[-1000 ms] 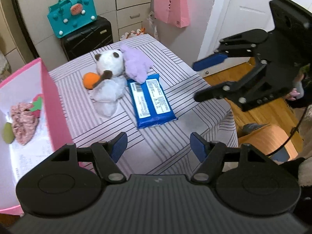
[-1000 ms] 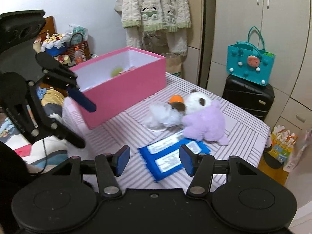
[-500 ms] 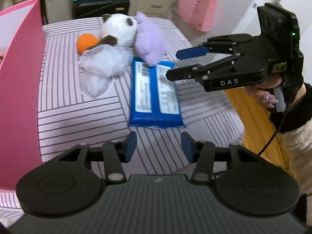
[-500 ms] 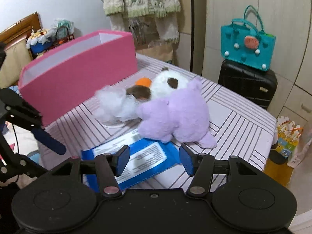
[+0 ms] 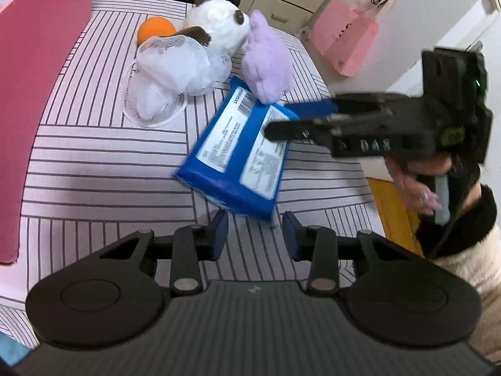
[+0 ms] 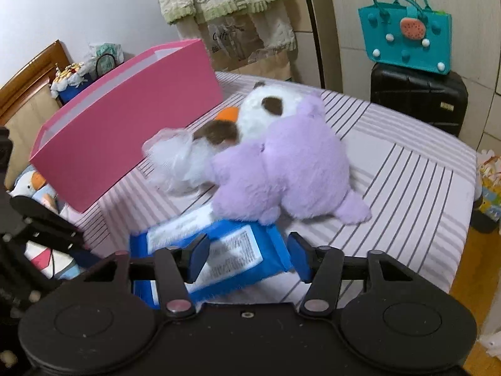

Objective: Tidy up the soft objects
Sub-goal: 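Grasp the blue tissue pack with the left gripper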

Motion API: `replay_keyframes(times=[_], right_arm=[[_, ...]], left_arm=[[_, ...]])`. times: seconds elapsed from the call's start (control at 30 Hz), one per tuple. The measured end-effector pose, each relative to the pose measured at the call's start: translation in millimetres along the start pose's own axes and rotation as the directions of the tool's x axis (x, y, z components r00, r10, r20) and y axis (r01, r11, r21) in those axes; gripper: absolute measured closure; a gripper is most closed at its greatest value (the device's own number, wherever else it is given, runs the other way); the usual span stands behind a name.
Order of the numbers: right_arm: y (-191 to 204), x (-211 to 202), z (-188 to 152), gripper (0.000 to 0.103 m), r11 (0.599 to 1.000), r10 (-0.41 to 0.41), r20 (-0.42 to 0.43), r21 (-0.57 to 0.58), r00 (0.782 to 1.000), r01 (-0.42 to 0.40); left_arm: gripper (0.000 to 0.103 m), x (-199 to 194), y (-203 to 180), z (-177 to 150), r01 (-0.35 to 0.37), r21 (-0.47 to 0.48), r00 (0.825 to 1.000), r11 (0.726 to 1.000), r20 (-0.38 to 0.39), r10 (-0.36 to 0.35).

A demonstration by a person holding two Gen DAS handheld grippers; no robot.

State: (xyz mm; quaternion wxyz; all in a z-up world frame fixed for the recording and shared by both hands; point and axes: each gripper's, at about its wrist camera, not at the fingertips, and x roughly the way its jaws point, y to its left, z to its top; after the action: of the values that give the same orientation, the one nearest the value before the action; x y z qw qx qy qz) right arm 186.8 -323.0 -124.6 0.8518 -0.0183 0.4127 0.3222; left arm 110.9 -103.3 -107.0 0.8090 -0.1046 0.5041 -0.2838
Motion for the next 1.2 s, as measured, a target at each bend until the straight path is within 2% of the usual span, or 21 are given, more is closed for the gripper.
replay_keyframes(times=[0.1,0.27,0.4,0.47,0.57,0.77,0.87,1.03,1.2], right_arm=[[6.8,-8.3,-9.4,0.061,1.000,0.007,-0.009,0.002,1.000,-0.007],[15.5,-16.4,-21.2,0.064,0.999,0.025,-0.047,0.038,0.999,-0.023],[19.4,-16.3,-22.1,0.061,0.998,-0.001,-0.044,0.064,0.999,0.004],[18.3,-16.1,-20.0,0.051,0.996,0.005,-0.032,0.084,0.999,-0.003],[12.1,-14.9,-17.3,0.049,0.992,0.025,-0.015,0.127,1.000,-0.022],[12.6,-3.4,-17.8,0.050,0.983,-0.008,-0.004,0.183,1.000,0.008],[23.6,-1.1,-20.6,0.062,0.985,-0.053,0.009,0.167,0.999,0.051],[41.5,-0.9,-24.2,0.064,0.985,-0.122,0.025,0.124,0.992,0.118],[47.0,-3.7,-23.6,0.064,0.981,-0.135,0.021,0.140,0.991,0.131]], left_arm=[[0.066,-3.1,3.0,-1.2,-0.010,-0.025,1.000,1.000,0.015,0.010],[0.066,-8.5,7.3,-1.0,-0.096,-0.016,0.992,0.995,0.078,0.097],[0.063,-9.7,11.6,3.3,-0.139,-0.022,0.984,0.990,0.108,0.141],[0.062,-12.8,12.5,3.6,-0.150,-0.018,0.981,0.989,0.124,0.151],[0.062,-13.3,14.8,6.4,-0.172,-0.007,0.974,0.985,0.147,0.171],[0.065,-2.1,17.9,12.5,-0.166,0.005,0.975,0.986,0.154,0.163],[0.068,0.0,17.6,11.6,-0.159,0.017,0.975,0.987,0.157,0.154],[0.073,0.0,14.6,10.5,-0.165,0.009,0.973,0.986,0.166,0.161],[0.076,-7.4,2.9,7.7,-0.188,0.074,0.969,0.979,0.179,0.172]])
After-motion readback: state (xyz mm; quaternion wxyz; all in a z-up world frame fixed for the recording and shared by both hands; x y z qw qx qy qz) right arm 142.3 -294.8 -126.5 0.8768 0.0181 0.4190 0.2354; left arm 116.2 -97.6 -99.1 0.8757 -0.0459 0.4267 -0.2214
